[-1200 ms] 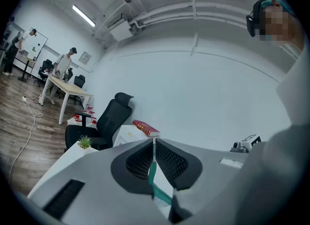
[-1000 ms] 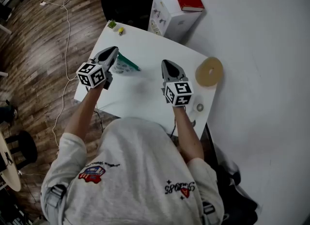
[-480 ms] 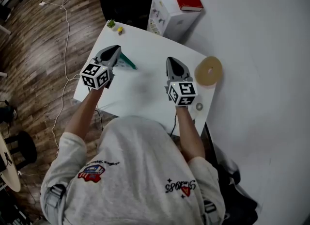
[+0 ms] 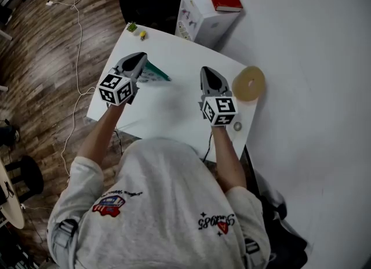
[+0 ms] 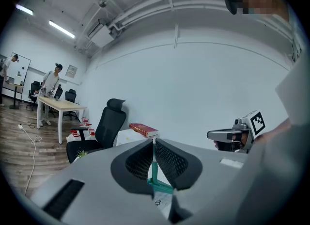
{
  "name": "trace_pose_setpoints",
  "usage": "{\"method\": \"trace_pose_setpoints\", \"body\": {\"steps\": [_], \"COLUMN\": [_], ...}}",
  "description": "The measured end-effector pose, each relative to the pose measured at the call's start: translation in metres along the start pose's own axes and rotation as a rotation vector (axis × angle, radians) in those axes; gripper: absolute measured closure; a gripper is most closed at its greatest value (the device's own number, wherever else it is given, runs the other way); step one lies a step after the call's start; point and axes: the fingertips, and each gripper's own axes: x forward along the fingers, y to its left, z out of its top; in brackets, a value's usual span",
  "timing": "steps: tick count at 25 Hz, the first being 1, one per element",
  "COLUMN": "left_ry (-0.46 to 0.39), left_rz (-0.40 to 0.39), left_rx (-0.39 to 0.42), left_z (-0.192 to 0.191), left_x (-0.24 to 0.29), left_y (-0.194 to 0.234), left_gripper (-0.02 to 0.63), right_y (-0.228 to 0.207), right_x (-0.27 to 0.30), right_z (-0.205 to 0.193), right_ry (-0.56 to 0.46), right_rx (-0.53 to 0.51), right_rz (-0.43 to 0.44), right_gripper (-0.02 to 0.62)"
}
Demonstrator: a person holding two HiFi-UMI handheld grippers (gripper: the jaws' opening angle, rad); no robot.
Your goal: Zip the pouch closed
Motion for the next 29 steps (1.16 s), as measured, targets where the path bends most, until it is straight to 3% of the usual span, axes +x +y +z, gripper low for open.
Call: {"method": "trace_pose_setpoints", "body": {"steps": [29], "left_ry": [0.001], "left_rz": [-0.007], "left_rx": [-0.001], "left_z": [-0.0013], "left_x": [0.0017], "left_y": [-0.0079], "left_gripper": [0.589], "right_y": [0.0013], "right_x": [-0.0054], "right_z": [-0.0029], "right_ry": [-0.001], "right_rx": [0.002], "right_rz": [0.007], "right_gripper": [0.594]}}
